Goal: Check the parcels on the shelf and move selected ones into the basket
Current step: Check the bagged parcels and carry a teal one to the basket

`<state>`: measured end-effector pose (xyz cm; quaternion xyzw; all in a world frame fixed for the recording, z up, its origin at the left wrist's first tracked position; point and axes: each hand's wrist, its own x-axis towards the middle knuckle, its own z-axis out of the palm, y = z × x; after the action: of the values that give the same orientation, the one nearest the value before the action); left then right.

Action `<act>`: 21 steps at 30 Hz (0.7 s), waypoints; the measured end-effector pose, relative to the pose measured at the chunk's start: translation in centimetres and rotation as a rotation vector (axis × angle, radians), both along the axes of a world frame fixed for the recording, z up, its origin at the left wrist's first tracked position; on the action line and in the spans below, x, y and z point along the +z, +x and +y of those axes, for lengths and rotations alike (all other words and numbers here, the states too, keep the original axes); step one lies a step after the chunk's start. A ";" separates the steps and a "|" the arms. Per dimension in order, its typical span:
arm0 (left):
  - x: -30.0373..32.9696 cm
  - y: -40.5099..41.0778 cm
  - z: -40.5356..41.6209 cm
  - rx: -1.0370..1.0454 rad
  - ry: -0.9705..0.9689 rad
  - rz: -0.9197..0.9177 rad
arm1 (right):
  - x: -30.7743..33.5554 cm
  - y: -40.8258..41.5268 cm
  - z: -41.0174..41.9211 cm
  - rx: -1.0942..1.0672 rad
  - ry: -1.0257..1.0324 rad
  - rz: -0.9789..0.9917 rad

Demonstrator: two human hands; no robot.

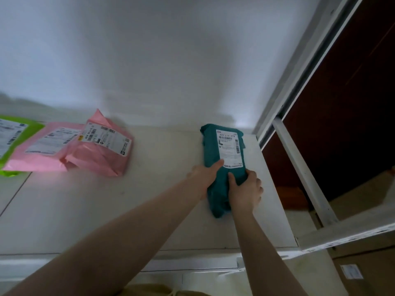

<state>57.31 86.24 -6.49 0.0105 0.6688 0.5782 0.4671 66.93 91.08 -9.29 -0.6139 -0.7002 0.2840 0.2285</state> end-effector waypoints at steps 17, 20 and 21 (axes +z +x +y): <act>3.2 -6.3 -13.7 0.165 0.318 0.073 | 5.5 -5.4 -5.2 0.447 -0.542 0.780; 3.2 -6.3 -15.3 0.191 0.367 0.054 | 5.8 -5.6 -6.8 0.462 -0.548 0.820; 3.2 -6.3 -15.8 0.199 0.381 0.050 | 6.0 -5.7 -7.3 0.463 -0.551 0.831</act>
<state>51.03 70.48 -3.32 0.0471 0.5565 0.7371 0.3806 61.26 83.80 -3.32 -0.3169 -0.5675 0.7183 0.2480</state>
